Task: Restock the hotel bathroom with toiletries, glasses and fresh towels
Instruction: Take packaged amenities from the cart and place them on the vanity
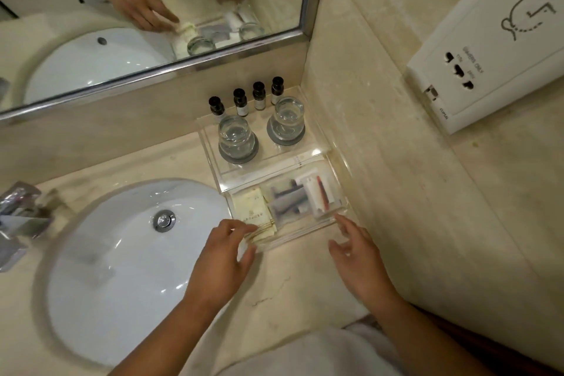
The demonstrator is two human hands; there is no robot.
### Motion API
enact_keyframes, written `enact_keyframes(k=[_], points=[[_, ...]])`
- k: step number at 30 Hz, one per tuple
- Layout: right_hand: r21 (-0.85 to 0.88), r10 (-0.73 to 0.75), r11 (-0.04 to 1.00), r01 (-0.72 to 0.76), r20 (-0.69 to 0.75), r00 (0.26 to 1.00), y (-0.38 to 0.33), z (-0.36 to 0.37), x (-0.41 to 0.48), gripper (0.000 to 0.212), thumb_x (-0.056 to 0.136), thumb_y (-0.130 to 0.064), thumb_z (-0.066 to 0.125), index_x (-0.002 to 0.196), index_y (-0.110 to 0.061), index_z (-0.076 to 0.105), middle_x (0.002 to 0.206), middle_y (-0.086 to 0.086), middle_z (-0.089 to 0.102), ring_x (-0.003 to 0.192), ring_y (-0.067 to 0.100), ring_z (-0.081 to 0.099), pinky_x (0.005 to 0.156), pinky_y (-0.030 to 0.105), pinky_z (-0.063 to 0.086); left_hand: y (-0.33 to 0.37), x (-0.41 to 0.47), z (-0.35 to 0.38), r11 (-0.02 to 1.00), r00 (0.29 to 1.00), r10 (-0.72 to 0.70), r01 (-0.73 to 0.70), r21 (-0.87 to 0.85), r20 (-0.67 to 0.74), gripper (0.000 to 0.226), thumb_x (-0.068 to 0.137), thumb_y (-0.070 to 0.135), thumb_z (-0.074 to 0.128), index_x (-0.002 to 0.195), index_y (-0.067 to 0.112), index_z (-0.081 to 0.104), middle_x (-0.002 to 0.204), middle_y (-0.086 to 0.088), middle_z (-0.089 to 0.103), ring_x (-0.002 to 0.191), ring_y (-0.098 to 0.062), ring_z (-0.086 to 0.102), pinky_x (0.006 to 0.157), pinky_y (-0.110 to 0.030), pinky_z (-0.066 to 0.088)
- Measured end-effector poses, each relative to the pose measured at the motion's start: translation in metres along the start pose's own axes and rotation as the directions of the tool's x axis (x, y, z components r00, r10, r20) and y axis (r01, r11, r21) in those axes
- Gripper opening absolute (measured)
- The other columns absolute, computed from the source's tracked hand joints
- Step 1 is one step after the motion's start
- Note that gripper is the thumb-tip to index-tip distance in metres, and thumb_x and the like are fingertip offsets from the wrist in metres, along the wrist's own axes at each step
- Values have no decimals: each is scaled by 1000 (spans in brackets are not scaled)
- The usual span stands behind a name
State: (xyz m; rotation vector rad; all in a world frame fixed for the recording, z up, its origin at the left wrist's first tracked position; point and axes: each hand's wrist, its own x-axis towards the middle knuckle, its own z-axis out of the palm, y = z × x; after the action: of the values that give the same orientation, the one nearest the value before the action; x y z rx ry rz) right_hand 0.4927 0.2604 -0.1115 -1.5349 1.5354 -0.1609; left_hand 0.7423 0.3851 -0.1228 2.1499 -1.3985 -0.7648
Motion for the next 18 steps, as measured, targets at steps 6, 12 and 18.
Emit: enact_keyframes(k=[6,12,18], points=[[186,101,975,-122,119,988,1,4,2,67,98,-23,67,139,-70,41,149,-3,52,106,15,65,93,39,54,-8,-44,8,983,978,-174,180,-47,114,48,99,41,64,145,45,49,130,14,53,110,-4,59,88,-14,46],[290,65,950,-118,185,980,-7,5,11,80,99,-16,66,130,-84,36,145,-16,48,79,23,58,71,35,51,9,-43,20,919,954,-256,290,-268,155,52,100,41,63,141,57,35,135,17,53,108,3,61,88,-7,44],[190,51,978,-87,187,981,-30,6,17,77,101,-22,65,146,-72,27,149,-11,45,128,33,60,94,36,56,7,-43,27,924,956,-240,278,-263,169,56,99,34,65,147,50,39,144,16,46,125,-6,57,104,-17,42]])
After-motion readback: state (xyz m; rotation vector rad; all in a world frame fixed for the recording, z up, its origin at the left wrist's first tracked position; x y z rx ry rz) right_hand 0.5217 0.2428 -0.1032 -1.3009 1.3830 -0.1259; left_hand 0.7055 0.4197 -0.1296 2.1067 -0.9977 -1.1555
